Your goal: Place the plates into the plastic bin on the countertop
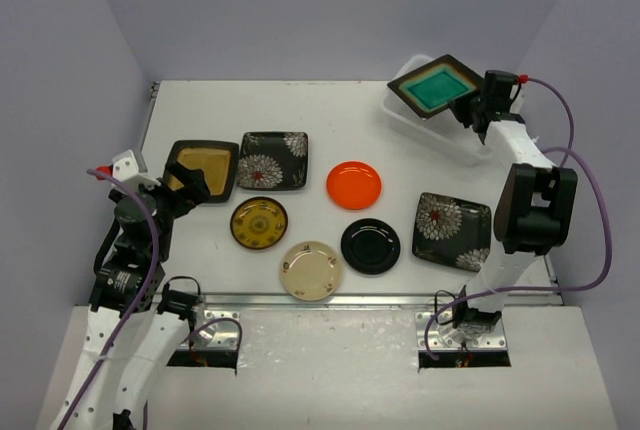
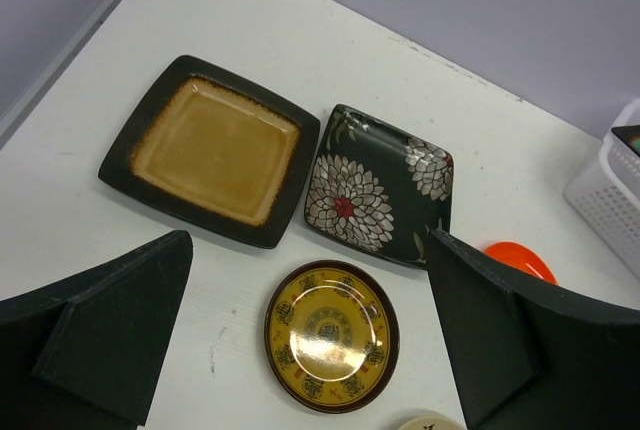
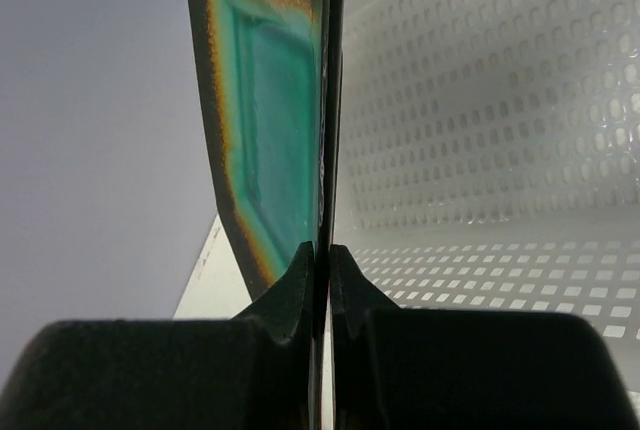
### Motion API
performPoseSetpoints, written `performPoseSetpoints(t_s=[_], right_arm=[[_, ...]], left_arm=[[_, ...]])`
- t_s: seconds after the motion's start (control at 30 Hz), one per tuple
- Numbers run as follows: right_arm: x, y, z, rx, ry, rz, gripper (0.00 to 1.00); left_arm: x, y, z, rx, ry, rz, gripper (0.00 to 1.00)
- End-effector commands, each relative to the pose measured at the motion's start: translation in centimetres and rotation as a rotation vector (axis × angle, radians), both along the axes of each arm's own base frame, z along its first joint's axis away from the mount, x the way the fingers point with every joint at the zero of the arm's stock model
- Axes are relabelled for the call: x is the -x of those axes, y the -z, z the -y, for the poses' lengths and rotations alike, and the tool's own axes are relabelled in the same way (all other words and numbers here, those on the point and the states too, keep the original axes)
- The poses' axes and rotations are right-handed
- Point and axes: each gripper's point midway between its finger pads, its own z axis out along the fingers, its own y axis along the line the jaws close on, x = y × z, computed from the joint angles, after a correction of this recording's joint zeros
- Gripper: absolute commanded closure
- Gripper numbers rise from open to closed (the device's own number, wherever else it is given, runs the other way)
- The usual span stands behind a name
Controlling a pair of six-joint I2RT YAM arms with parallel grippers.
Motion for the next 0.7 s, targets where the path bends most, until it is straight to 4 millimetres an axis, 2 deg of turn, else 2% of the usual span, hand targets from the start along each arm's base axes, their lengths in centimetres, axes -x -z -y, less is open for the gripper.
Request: performPoseSetpoints(t_s=[0.0, 0.17, 0.47, 0.67], right_arm=[[-2.4, -10.1, -0.1, 0.175, -0.077, 0.246, 1.00], [-1.8, -8.6, 0.4, 0.227, -0.108, 0.182, 1.00], [-0.4, -8.9, 2.3, 0.256, -0.057, 0.166, 1.00], [-0.1, -9.3, 3.1, 0.258, -0.003, 0.163, 1.00]], left_arm=[[-0.4, -0.8, 0.6, -0.002, 0.029, 0.041, 0.00], [-0.3, -1.0, 0.6, -0.001, 0.030, 0.046, 0.00], [-0.2, -1.1, 0.8, 0.001, 0.037, 0.051, 0.00], [-0.2, -1.1, 0.8, 0.001, 0.038, 0.050, 0.00]])
